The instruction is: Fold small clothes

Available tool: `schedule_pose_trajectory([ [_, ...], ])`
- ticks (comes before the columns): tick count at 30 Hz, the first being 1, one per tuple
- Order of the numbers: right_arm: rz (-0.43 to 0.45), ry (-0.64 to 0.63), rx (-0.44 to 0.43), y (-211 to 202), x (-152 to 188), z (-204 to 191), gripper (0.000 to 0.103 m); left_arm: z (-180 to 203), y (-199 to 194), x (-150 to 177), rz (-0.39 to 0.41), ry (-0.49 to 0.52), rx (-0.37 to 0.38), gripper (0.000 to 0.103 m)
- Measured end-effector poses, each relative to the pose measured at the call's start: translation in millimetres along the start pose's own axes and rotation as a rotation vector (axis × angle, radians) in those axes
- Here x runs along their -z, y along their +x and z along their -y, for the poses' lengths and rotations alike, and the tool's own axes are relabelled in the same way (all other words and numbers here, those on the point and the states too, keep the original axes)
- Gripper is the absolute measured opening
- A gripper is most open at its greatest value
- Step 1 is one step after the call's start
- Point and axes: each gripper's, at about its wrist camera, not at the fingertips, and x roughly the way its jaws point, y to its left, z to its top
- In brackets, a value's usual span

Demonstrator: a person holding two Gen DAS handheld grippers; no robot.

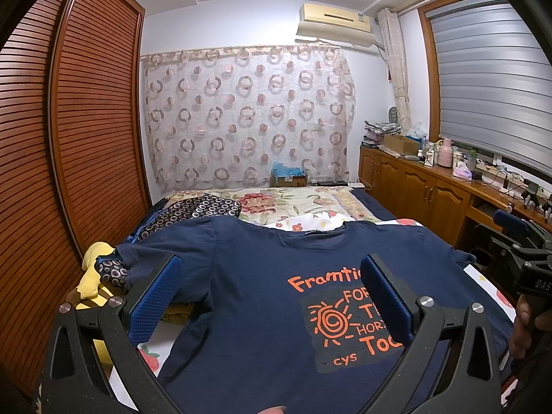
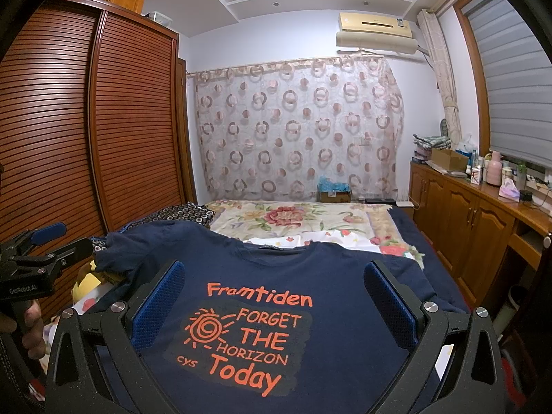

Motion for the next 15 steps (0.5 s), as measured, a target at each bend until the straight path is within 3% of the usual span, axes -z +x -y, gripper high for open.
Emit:
schedule_pose_trajectory([
  [15, 0.0, 0.002, -0.003, -0.5, 0.8, -0.2, 0.103, -0.4, 0.2, 0.4, -0.001, 0.0, 0.002, 0.103],
])
